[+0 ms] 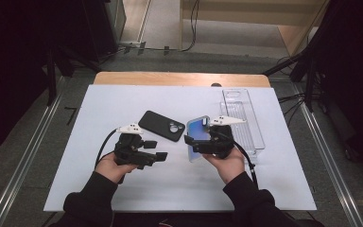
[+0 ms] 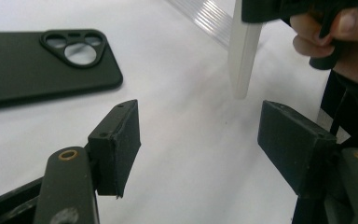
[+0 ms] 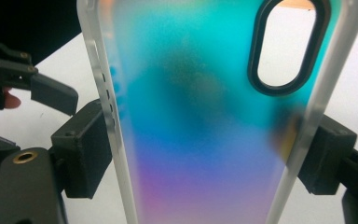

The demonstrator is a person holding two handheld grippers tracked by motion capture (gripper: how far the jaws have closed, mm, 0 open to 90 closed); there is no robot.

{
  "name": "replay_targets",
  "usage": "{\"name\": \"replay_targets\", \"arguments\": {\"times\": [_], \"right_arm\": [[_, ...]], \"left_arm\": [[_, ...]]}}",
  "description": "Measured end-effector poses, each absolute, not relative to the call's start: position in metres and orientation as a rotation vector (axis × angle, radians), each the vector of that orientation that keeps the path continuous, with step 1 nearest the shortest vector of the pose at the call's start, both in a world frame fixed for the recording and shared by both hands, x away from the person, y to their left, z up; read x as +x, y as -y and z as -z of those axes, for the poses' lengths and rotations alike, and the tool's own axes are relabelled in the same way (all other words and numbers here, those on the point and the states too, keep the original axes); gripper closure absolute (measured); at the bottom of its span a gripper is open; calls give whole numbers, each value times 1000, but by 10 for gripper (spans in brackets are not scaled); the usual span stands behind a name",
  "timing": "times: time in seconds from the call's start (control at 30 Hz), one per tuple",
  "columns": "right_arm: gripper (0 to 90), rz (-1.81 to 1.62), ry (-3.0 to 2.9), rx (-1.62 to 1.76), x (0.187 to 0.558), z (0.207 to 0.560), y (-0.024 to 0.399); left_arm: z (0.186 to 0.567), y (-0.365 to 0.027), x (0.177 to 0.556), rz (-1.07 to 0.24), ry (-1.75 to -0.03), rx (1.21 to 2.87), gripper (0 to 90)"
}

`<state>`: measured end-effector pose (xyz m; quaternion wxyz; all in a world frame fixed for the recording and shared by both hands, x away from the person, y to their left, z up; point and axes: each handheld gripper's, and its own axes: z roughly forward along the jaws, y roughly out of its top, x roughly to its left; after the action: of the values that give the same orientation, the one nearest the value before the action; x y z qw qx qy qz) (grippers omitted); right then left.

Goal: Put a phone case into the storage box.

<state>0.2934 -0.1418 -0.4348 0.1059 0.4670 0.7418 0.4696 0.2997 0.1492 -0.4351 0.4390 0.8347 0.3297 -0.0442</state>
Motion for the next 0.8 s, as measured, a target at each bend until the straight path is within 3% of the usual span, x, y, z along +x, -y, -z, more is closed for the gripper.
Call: {"name": "replay_targets", "arguments": {"times": [0.8], "right_arm": [[161,-1438,-2202,1364,302,411,170]], "left_arm": [[450,-184,287,89,-904,2095,298]]}}
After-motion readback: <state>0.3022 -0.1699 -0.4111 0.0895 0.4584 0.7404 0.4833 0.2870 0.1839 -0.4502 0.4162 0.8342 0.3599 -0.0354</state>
